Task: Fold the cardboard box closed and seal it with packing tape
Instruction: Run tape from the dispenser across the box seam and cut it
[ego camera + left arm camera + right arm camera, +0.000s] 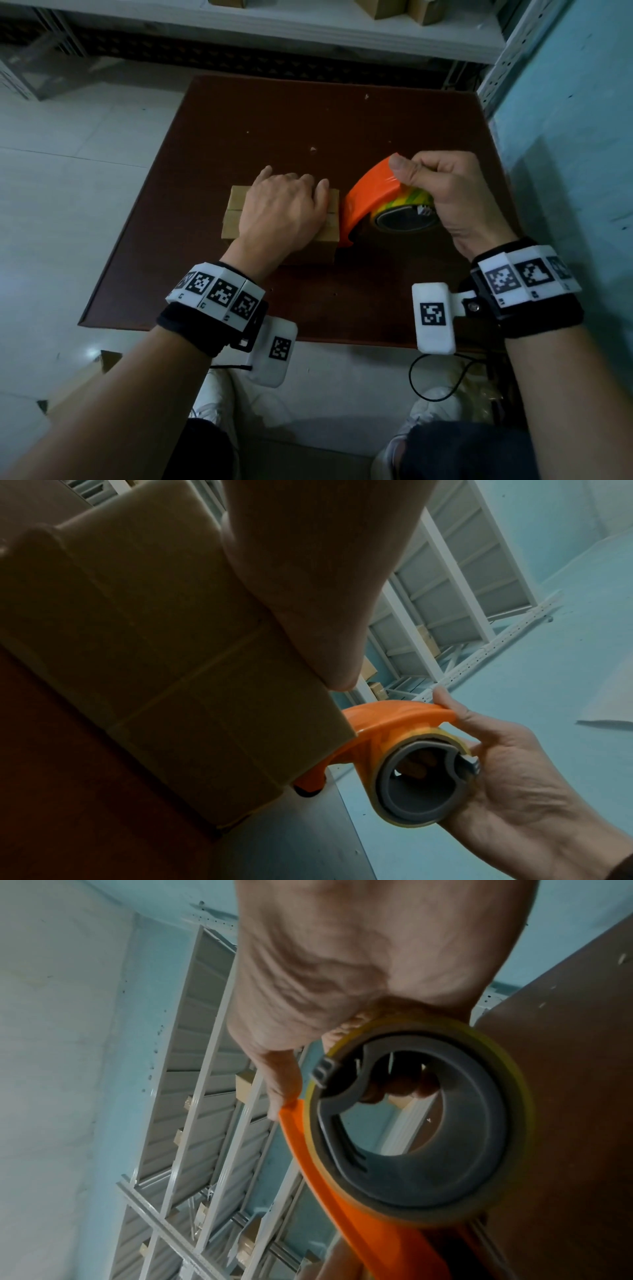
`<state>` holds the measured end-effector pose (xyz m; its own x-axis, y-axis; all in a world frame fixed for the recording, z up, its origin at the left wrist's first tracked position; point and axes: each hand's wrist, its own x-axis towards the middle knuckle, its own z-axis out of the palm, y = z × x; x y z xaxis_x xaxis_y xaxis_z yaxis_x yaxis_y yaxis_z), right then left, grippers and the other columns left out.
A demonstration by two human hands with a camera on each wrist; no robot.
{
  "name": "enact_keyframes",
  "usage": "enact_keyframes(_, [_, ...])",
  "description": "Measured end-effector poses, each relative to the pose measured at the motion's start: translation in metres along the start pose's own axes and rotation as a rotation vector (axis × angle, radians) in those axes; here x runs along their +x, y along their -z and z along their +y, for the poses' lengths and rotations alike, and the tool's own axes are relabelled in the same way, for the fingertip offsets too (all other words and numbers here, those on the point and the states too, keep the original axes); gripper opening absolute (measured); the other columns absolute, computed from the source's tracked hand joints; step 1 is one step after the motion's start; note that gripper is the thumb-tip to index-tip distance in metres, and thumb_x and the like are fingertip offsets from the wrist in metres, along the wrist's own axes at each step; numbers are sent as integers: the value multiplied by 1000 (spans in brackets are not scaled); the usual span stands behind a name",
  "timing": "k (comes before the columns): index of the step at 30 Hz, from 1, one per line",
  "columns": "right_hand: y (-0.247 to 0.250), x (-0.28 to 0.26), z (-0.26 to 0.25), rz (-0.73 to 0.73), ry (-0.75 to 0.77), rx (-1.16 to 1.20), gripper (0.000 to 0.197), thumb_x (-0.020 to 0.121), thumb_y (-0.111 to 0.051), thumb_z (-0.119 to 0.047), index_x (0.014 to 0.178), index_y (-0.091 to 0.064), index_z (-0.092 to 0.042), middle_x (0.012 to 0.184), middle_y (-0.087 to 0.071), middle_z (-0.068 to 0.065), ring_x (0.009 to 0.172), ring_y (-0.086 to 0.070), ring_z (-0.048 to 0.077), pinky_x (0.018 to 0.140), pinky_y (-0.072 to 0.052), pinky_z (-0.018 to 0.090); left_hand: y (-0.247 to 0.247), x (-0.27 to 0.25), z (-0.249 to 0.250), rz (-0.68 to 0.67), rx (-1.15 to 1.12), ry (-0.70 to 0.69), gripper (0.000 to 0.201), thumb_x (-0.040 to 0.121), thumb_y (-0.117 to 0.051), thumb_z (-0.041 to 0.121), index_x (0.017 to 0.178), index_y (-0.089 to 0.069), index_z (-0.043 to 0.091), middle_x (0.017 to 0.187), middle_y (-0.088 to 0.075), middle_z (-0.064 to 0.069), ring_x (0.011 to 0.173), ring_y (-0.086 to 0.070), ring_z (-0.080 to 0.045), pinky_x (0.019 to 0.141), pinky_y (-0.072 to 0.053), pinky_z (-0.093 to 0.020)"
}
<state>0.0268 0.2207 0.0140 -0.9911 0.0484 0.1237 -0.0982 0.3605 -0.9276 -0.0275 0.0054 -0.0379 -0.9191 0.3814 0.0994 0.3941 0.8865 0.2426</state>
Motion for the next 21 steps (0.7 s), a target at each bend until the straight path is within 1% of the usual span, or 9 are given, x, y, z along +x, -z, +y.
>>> enact_keyframes(1, [-3,0,-2,21,11,-12,48,94,-65,-37,70,-57,4,68,-50,26,60,-50,30,67,-46,29,0,0,0,-1,-4,1,53,108,-21,48,90,-64,22,86,-65,2,88,-65,-17,121,-30,-47])
enact_keyframes(4, [-12,2,-4,74,54,-188,40,92,-59,-33,60,-51,-10,59,-44,15,55,-47,30,59,-44,37,0,0,0,7,-7,5,52,108,-23,48,89,-64,22,85,-64,3,87,-63,-15,121,-29,-46])
enact_keyframes(5, [-14,2,-5,85,68,-277,38,90,-56,-33,59,-50,-12,57,-44,13,54,-47,31,56,-44,40,-1,0,0,8,-9,6,52,108,-23,48,88,-63,23,84,-64,3,86,-63,-15,121,-29,-46])
enact_keyframes(7, [-16,5,-8,86,73,-421,39,87,-52,-35,58,-49,-9,54,-44,11,49,-46,29,53,-45,42,-1,0,0,11,-17,6,52,108,-22,48,87,-63,23,83,-63,4,85,-63,-14,121,-29,-46])
enact_keyframes(9, [-17,8,-13,76,60,-504,40,88,-51,-39,57,-47,-13,52,-42,3,45,-42,19,50,-41,34,-2,0,0,22,-27,5,52,108,-22,48,85,-62,24,82,-63,4,83,-62,-14,121,-30,-46])
enact_keyframes(12, [-26,10,-21,63,9,-617,46,96,-54,-44,57,-47,-21,51,-47,-4,43,-47,11,48,-36,20,-3,0,-1,37,-32,-1,52,107,-22,48,83,-61,24,82,-63,4,81,-60,-13,120,-31,-46])
enact_keyframes(15, [-34,10,-24,67,-31,-730,52,98,-54,-51,55,-46,-22,49,-48,-5,41,-46,10,49,-35,21,-5,-1,-1,53,-21,-11,51,107,-23,47,83,-62,24,82,-65,4,82,-63,-14,118,-34,-46])
enact_keyframes(18, [-42,9,-27,85,45,-820,49,98,-53,-46,57,-46,-22,50,-46,-4,42,-44,11,50,-34,22,-5,-1,-1,72,-7,-12,51,106,-23,46,82,-62,24,82,-68,2,83,-65,-16,117,-34,-46])
enact_keyframes(21, [-52,5,-29,121,95,-933,45,97,-52,-49,61,-47,-22,55,-48,-1,46,-46,14,51,-36,25,-5,0,-1,53,-18,-13,52,106,-23,46,80,-62,23,81,-67,2,81,-65,-17,118,-33,-47])
